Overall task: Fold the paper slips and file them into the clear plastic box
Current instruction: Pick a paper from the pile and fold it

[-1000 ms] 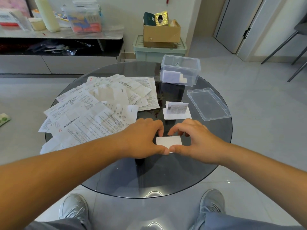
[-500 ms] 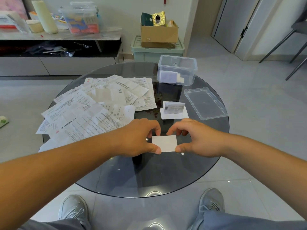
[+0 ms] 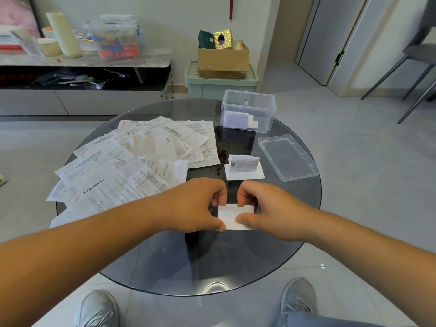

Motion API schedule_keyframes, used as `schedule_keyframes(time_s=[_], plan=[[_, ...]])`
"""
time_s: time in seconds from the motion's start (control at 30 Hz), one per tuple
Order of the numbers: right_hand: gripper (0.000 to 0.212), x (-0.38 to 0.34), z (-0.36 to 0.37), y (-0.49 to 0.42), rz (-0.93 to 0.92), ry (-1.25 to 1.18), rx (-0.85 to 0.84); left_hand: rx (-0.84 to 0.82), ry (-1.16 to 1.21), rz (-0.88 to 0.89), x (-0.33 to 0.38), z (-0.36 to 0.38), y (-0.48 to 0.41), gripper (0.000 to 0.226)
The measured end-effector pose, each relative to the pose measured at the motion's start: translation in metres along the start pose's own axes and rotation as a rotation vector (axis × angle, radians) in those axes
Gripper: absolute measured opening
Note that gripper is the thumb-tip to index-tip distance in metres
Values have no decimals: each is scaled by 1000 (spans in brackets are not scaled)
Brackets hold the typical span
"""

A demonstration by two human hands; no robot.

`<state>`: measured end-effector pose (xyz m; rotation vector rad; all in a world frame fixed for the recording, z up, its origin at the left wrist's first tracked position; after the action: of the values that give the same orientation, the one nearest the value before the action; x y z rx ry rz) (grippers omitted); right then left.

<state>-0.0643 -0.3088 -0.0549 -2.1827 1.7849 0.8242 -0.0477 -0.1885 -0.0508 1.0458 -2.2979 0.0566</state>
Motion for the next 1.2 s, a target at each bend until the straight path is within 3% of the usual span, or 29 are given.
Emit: schedule_keyframes(time_s=[0.07,0.13,0.23,0.33,0.47,0.6,0.83,1.07,1.2], plan=[[22,1,-4,-1,7,-49,-20,37,92,-4,0,-9,-3,36],[24,4,-17,-5,17,-134,6,219,228,-21,-3,-34,-11,33],[21,12,-51,-10,24,-189,122,436,244,4,-9,-67,-31,35],[17,21,-82,-15,31,-201,235,407,175,89,-5,-67,-56,46],[22,29,-92,-27,23,-177,272,407,53,127,0,-58,-75,21],[17,29,-85,-39,5,-166,213,456,118,87,-6,-55,-77,13],[14,40,-70,-57,22,-137,200,365,268,-42,-28,-43,-82,18],[12,44,-60,-69,3,-43,243,174,40,33,-16,-24,-84,35],[19,39,-55,-72,-42,60,269,223,-112,51,-17,-21,-86,50]])
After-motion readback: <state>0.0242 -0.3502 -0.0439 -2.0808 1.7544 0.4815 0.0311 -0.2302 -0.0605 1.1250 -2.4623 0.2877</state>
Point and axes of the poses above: each hand's wrist, its own y-axis away from the middle knuckle, its own z-axis out of the palm, x = y × z, the point moved 9 cm from there along -y, towards the middle knuckle, and after that the axes turned 6 degrees about z, right-handed, at the moved point
